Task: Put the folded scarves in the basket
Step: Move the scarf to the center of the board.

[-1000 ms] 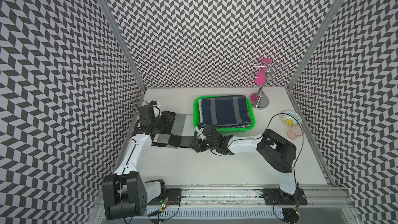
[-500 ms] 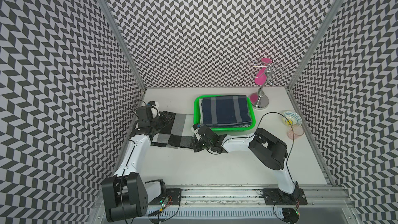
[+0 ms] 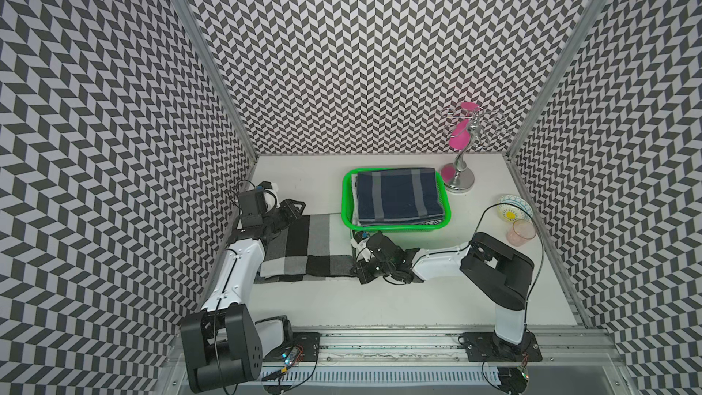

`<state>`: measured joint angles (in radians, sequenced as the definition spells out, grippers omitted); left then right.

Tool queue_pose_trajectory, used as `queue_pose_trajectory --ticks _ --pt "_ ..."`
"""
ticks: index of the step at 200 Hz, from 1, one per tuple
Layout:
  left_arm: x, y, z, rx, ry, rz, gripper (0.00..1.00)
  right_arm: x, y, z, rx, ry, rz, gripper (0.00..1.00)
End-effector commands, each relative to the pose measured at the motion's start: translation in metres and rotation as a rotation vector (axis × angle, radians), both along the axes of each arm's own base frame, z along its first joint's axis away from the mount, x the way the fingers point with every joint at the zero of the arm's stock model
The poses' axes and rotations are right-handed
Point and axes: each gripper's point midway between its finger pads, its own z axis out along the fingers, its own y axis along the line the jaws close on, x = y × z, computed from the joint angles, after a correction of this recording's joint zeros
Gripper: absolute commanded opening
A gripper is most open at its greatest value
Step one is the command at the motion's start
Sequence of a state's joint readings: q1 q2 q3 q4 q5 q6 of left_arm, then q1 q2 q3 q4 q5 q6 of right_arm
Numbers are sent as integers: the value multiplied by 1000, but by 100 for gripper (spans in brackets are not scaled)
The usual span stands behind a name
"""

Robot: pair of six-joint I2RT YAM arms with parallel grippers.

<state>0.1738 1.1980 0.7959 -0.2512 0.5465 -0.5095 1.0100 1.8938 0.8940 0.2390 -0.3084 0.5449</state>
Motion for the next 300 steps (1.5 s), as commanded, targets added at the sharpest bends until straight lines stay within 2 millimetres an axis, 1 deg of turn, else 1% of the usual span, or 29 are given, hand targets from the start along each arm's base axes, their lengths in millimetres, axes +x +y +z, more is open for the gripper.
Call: queue_pose_trajectory --ticks 1,37,52,73,85,99,119,136,151,165,179,186,190,195,201,204,218,225,240,249,257,276,286,300 --pt "-6 1 0 20 -14 -10 34 -33 -27 -14 -43 70 20 1" --pt "-16 -6 -17 -7 19 -41 34 -58 -53 -17 -63 88 11 1" --pt "-19 -9 -20 -16 18 -47 34 -68 -61 -21 -67 97 12 2" --pt "-19 -12 -18 -30 5 -54 34 -70 -64 -27 -96 95 27 2" --pt "-20 -14 -17 -28 4 -58 34 -71 -59 -24 -94 94 42 2" --pt "-21 -20 -17 -27 6 -78 34 -78 -62 -21 -91 95 37 2" --pt "-24 -27 -19 -24 16 -94 34 -88 -78 -21 -95 115 9 2" --pt "-26 -44 -19 -27 5 -135 34 -94 -93 -22 -98 120 -16 2" --pt "-28 -59 -24 -33 21 -175 34 -98 -104 -24 -108 127 -29 3" --pt "-26 -63 -25 -26 26 -183 34 -101 -113 -26 -115 131 -44 3" --pt "-26 -63 -24 -25 26 -182 34 -104 -122 -26 -123 142 -58 3" --pt "-26 -63 -23 -29 24 -185 34 -107 -125 -22 -114 143 -58 6" --pt "-26 -64 -23 -35 26 -187 34 -108 -127 -21 -110 143 -59 11" --pt "-27 -66 -23 -42 25 -191 34 -108 -129 -18 -108 138 -66 19" --pt "-28 -67 -24 -51 23 -197 34 -106 -133 -15 -111 125 -78 32" --pt "-28 -68 -24 -55 22 -198 34 -105 -134 -13 -115 118 -83 36" --pt "-29 -69 -30 -64 32 -202 34 -96 -140 1 -127 71 -119 47" --pt "-30 -70 -34 -63 41 -205 34 -91 -140 12 -126 46 -134 53" --pt "-30 -70 -37 -61 54 -212 34 -82 -140 30 -116 0 -152 59" --pt "-29 -70 -37 -55 55 -208 34 -75 -139 37 -101 -29 -164 60" --pt "-29 -69 -36 -51 50 -205 34 -68 -138 43 -87 -49 -174 64" --pt "-28 -68 -32 -46 38 -200 34 -49 -134 49 -71 -50 -169 65" --pt "-28 -68 -35 -46 45 -200 34 -39 -131 49 -69 -44 -166 66" --pt "-28 -68 -36 -47 48 -203 34 -29 -120 49 -75 -25 -128 67"
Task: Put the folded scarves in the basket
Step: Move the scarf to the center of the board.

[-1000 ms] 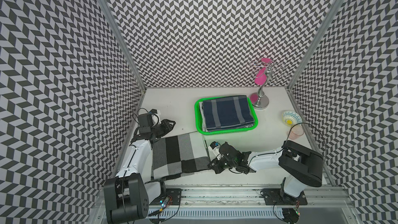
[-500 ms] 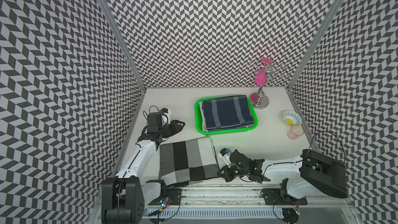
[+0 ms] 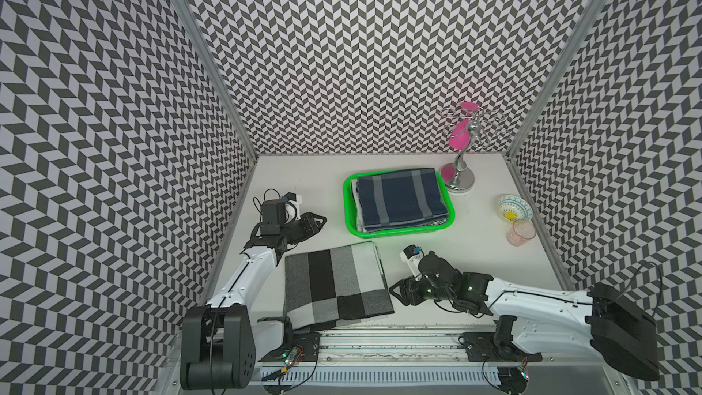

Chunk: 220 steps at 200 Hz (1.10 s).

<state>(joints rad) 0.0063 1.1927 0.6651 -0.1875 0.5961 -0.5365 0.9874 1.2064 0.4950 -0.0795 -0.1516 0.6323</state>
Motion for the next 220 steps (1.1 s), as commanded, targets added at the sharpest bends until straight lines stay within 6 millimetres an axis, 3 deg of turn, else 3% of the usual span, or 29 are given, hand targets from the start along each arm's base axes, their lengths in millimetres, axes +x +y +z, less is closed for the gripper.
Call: queue_pose_trajectory --ticks 1,40,79,162,163,165,198,220 --pt "2 -2 3 6 -25 -12 34 15 13 2 -13 -3 69 67" --pt "2 -2 3 7 -26 -12 35 30 40 -14 -52 42 139 67" --pt "2 -2 5 3 -37 -13 35 33 41 -40 -97 71 126 65" --pt "4 -2 3 4 -37 -11 35 26 56 -59 -76 85 159 60" --pt "4 -2 3 4 -38 -11 35 24 57 -60 -73 93 165 51" --pt "4 -2 3 4 -36 -11 35 22 58 -60 -67 102 167 45" --pt "3 -3 2 3 -37 -12 35 20 55 -76 -86 119 168 12" --pt "2 -3 3 2 -35 -14 35 22 41 -77 -81 112 137 5"
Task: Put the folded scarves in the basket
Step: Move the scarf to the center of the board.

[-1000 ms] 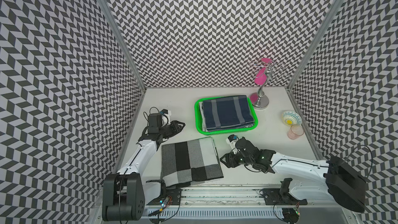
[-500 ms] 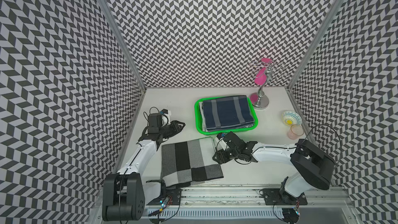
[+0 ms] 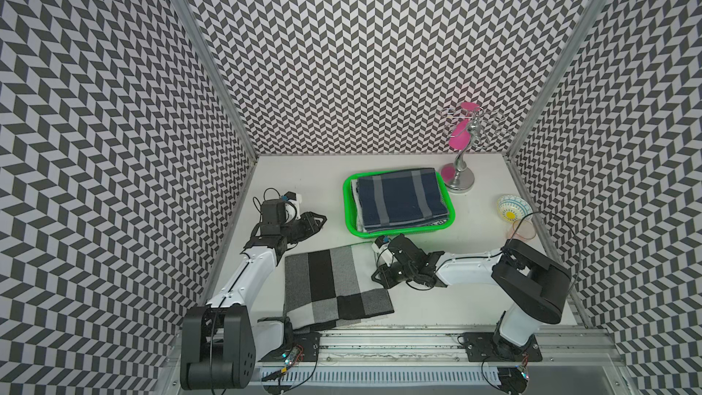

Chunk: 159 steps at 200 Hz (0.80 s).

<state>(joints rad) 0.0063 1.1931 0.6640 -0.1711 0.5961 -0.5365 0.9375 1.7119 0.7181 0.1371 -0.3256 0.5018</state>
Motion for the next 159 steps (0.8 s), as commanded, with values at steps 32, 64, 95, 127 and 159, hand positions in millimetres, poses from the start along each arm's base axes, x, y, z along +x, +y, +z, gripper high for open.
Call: queue_pose_trajectory --ticks 32,64,95,127,159 --pt "0 -5 1 -1 -21 -20 35 -12 -51 -20 -63 46 -74 0" --pt "-3 -11 -2 -8 -10 -33 35 -13 -85 -10 -41 50 -170 0" --pt "-10 -28 -15 -38 23 -77 35 -7 -131 -10 -49 46 -308 0" --pt "-24 -51 -33 -35 60 -125 37 3 -165 -5 -37 25 -417 0" --pt "-44 -62 -54 26 108 -144 39 7 -171 3 -5 15 -455 0"
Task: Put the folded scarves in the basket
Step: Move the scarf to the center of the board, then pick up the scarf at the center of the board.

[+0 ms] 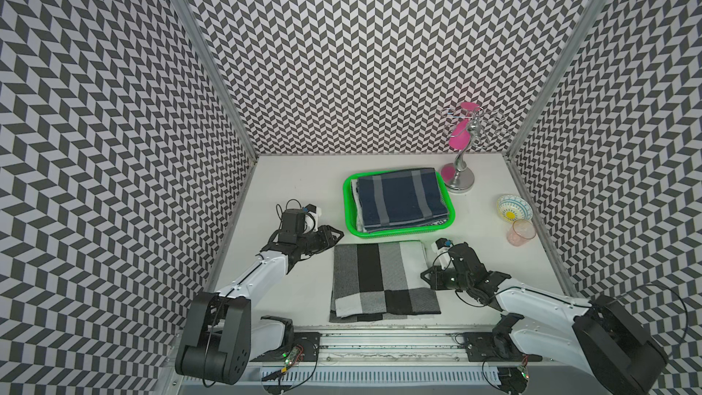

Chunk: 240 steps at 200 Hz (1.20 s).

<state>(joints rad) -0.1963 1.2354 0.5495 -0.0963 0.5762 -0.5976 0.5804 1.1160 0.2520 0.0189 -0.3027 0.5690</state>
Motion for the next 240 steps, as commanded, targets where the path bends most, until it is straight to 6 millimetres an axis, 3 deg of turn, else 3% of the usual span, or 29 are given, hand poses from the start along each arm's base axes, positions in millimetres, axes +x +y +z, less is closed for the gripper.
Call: queue_pose_trajectory --ticks 1,47,79,91,108,137,171,226,236,237,240 --pt "-5 -2 -7 42 -11 10 39 3 -8 0 -21 -4 -35 0" --pt "-23 23 -15 93 -39 169 40 5 -11 6 -4 -19 -56 4" --pt "-37 20 -26 128 -10 154 40 6 -6 11 12 -22 -36 15" --pt "-41 24 -31 152 7 157 43 5 -4 12 12 -19 -22 23" --pt "-51 14 -37 101 29 136 47 5 -4 14 14 -22 -16 37" --pt "-64 17 -55 105 72 146 47 4 -6 22 23 -43 -23 41" --pt "-70 19 -60 129 82 155 47 9 -11 31 45 -83 -75 46" --pt "-84 8 -80 143 130 97 52 9 -8 27 48 -52 -56 57" --pt "-86 6 -83 146 136 87 62 6 -6 21 42 -27 -38 58" --pt "-86 6 -84 146 137 87 66 5 -6 21 43 -24 -35 58" --pt "-86 6 -84 146 137 85 92 5 -6 19 42 -20 -30 58"
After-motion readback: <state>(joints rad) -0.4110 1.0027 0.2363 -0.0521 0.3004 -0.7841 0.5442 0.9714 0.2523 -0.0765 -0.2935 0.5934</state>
